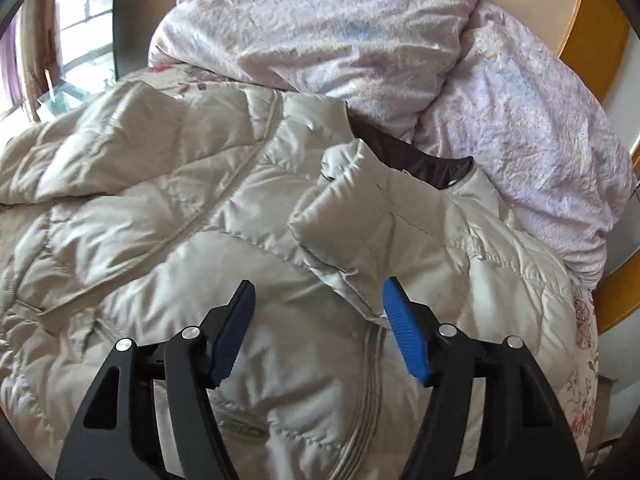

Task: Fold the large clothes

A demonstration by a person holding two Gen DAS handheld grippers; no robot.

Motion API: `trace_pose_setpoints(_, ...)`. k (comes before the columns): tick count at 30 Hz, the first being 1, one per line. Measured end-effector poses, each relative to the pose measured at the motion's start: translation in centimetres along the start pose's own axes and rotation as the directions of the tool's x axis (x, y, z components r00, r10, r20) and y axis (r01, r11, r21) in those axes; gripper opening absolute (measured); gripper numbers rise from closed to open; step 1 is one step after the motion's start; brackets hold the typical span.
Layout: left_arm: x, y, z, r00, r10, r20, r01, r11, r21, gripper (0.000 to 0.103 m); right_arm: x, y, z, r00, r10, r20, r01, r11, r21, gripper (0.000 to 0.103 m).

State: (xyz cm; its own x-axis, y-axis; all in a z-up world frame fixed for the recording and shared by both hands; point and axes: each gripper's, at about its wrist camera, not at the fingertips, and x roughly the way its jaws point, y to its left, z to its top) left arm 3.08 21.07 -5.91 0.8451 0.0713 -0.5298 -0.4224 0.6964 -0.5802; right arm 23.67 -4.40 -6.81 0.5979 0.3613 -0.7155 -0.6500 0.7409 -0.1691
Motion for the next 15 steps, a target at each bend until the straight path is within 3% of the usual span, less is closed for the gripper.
trace_pose_setpoints(3,-0.5,0.7,0.3,1.0,0.005,0.014,-0.005,1.0,-0.005,0.101,-1.2,-3.5,0.5,0.996,-0.036,0.08,0.023,0.988,0.152,0.06)
trace_pose_setpoints(7,-1.4,2.5,0.8,0.999,0.017,0.038,-0.016,0.999,-0.049,0.101,0.8,-8.9,0.3,0.987,-0.159,0.024,0.141,0.927,0.349,0.047)
trace_pose_setpoints(10,-1.9,4.3,1.2,0.998,0.046,0.054,-0.04,0.994,-0.098,0.101,3.5,-10.4,-0.1,0.986,-0.157,-0.046,0.163,0.906,0.391,0.047)
trace_pose_setpoints(13,-2.2,5.8,1.2,0.995,0.078,0.057,-0.069,0.988,-0.14,0.101,7.6,-9.6,-0.8,0.98,-0.092,-0.177,0.153,0.917,0.369,0.048)
trace_pose_setpoints(15,-2.3,6.9,1.1,0.994,0.091,0.054,-0.08,0.982,-0.173,0.101,9.0,-8.4,-0.8,0.968,-0.152,-0.199,0.209,0.927,0.313,0.048)
